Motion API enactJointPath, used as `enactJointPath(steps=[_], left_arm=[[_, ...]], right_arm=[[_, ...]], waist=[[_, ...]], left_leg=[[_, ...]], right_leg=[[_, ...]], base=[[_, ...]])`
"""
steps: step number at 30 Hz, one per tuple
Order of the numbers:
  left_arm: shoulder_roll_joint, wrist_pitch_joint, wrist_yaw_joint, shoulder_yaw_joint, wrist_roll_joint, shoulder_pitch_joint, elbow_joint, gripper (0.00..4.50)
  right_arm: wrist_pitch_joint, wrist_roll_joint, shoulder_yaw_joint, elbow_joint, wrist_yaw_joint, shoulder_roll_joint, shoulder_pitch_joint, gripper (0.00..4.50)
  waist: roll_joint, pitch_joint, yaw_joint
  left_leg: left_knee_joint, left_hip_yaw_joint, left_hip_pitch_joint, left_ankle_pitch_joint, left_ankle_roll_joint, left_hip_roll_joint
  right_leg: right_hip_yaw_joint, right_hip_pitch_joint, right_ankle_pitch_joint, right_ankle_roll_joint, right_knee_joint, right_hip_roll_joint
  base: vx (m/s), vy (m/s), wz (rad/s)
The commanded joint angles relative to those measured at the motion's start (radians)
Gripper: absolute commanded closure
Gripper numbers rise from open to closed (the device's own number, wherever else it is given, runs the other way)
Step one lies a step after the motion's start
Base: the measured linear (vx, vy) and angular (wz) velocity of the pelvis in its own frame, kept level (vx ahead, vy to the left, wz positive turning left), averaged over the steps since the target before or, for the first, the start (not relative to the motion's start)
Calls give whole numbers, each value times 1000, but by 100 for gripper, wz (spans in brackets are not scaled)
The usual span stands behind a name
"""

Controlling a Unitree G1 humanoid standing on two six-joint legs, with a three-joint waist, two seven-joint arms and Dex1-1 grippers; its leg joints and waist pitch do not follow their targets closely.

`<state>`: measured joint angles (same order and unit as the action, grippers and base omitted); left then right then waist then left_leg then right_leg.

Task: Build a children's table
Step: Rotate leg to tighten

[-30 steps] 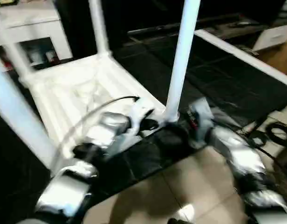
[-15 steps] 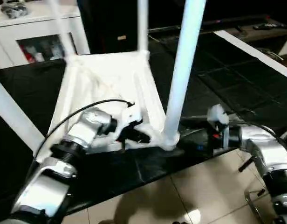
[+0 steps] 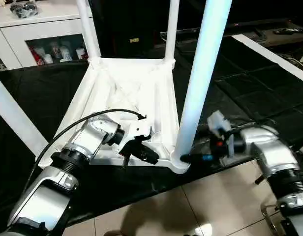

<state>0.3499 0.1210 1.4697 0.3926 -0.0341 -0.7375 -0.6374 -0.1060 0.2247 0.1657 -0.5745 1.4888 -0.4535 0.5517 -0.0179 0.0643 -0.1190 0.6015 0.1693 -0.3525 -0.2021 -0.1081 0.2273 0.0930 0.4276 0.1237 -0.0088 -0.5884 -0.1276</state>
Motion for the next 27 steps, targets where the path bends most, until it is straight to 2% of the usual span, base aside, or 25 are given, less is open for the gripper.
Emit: enactJointPath(steps=[1,6,7,12,14,17,18,23,24,25,27], left_arm=[[-11,-20,50,40,1,10,19,450],[-8,-23,55,46,0,10,19,450],[-8,-23,55,47,-1,10,20,450],[-9,-22,52,49,-8,10,20,450],[-10,-19,47,49,-10,10,20,450],[-11,-14,40,49,-11,10,18,450],[-11,-13,37,49,-12,11,17,450],[-12,8,18,44,-12,14,17,450],[-16,19,6,37,-9,16,17,450],[-25,38,-26,25,-6,19,16,450],[-44,51,-86,4,-6,18,6,450]], right_arm=[[0,3,8,-3,32,-2,24,99],[0,7,16,-21,55,1,33,141],[1,8,17,-25,59,1,34,162],[12,9,19,-46,67,4,38,198],[13,7,17,-49,67,7,36,198],[13,5,13,-54,68,14,37,235],[13,5,13,-55,67,17,37,239],[1,20,8,-35,70,20,21,251],[-4,27,2,-25,65,21,12,251],[-20,42,-8,-3,51,24,-7,252],[-23,59,-27,29,16,36,-35,252]], waist=[[22,-88,2],[23,-88,1],[23,-88,2],[22,-89,2],[23,-90,2],[22,-89,1],[20,-90,1],[21,-90,1],[24,-90,1],[22,-89,0],[23,-89,-6]], left_leg=[[-66,22,-7,-113,102,-7],[-65,22,-7,-121,95,-8],[-64,22,-8,-117,95,-8],[-63,22,-9,-105,98,-8],[-62,22,-9,-103,100,-8],[-63,22,-9,-106,99,-8],[-62,21,-9,-106,98,-9],[-63,22,-8,-106,97,-8],[-63,22,-9,-106,98,-8],[-62,22,-8,-107,98,-8],[-62,22,-6,-101,100,-7]], right_leg=[[-29,-70,254,-245,42,-10],[-30,-69,268,-244,42,-9],[-30,-70,262,-246,41,-8],[-29,-70,241,-253,38,-7],[-29,-70,237,-255,37,-7],[-29,-71,241,-254,38,-7],[-29,-71,240,-254,37,-8],[-29,-71,235,-257,37,-7],[-29,-72,237,-256,37,-7],[-29,-71,240,-255,38,-7],[-31,-70,235,-253,38,-7]], base=[[0,0,0],[0,0,0],[0,0,0],[0,0,0],[0,0,0],[0,0,0],[0,0,0],[0,0,0],[0,0,0],[0,0,0],[0,0,0]])
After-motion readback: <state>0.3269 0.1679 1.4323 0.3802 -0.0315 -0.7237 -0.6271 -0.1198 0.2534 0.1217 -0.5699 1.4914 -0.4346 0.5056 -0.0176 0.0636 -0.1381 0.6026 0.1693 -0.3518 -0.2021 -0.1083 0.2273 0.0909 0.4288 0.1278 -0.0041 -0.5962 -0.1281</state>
